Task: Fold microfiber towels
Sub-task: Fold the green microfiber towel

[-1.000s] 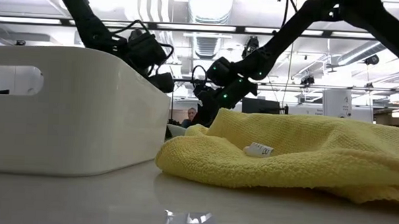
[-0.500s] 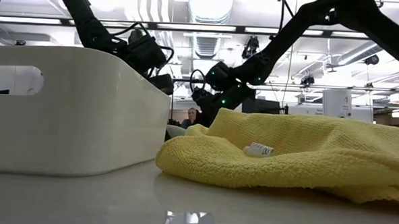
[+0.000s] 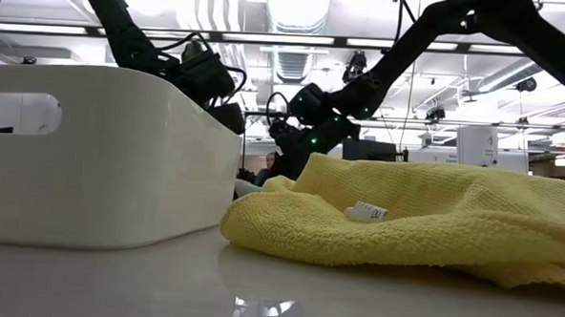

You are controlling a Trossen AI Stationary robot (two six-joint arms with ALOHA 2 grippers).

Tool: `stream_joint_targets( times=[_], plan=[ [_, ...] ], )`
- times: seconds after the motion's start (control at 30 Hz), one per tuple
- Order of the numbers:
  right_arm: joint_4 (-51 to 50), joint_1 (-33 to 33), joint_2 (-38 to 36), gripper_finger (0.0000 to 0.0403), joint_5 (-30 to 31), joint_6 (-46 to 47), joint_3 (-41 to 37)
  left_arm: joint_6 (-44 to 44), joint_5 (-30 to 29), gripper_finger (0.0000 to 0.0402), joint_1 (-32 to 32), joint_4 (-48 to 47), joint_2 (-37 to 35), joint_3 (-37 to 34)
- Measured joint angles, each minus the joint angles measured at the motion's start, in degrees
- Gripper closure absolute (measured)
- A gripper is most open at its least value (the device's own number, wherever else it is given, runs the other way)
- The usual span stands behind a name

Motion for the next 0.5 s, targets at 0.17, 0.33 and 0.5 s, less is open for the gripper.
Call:
stream_joint_targets(
  times=[0.17, 0.33, 0.5],
  plan=[
    [0.49, 0.62, 0.0, 0.0394, 0.02, -2.11, 0.0, 0.0, 0.11, 0.0391, 0.0, 0.0, 0.0, 0.0],
    [0.61, 1.65, 0.0, 0.0394, 0.19, -4.29, 0.0, 0.02, 0.14, 0.0355, 0.0, -0.08, -0.09, 0.0],
    [0.9, 1.75, 0.0, 0.0394, 0.39, -3.96, 0.01, -0.07, 0.08, 0.0268, -0.04, -2.92, -1.15, 0.18]
  ],
)
